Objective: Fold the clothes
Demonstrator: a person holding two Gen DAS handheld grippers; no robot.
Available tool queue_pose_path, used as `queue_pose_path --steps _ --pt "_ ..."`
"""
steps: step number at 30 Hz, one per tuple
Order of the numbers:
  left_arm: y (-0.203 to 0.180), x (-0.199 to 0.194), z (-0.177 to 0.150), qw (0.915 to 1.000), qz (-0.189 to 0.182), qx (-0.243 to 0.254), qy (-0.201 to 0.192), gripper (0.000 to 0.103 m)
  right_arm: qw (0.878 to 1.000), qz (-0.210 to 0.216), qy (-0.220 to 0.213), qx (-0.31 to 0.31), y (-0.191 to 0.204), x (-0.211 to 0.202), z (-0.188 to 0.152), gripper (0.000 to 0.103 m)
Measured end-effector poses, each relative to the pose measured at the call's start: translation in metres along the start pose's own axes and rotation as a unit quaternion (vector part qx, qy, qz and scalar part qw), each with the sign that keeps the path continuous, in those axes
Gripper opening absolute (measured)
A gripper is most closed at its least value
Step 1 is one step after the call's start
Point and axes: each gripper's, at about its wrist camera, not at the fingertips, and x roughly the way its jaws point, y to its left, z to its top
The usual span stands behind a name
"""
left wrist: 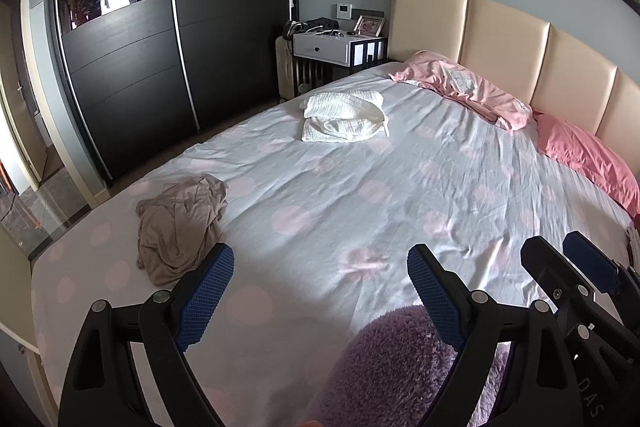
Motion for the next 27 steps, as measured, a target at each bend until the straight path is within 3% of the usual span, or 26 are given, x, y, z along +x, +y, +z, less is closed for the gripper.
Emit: queue_pose_path --steps 9,16,21,24,27 --pt "-0.004 0.039 0.037 0.9998 -0.015 0.01 0.006 0.09 1.0 -0.006 0.024 -0.017 -0.016 0.038 0.032 0.051" --pt "0.008 0.104 0.09 0.997 -0.076 -0.003 0.017 0.09 0.998 0.016 0.044 -0.047 -0.029 0.099 0.086 0.062" --pt "0.01 0.177 0.128 0.9962 -0.082 0.011 0.025 0.09 0.993 0.003 0.072 -0.094 -0.032 0.175 0.118 0.062" --pt "0.013 0.223 0.149 0.9937 -0.104 -0.004 0.042 0.09 0.992 0.026 0.102 -0.075 -0.044 0.236 0.132 0.061" --pt "0.005 0.268 0.167 0.9946 -0.098 0.009 0.034 0.09 0.99 0.032 0.111 -0.077 -0.051 0.29 0.14 0.061"
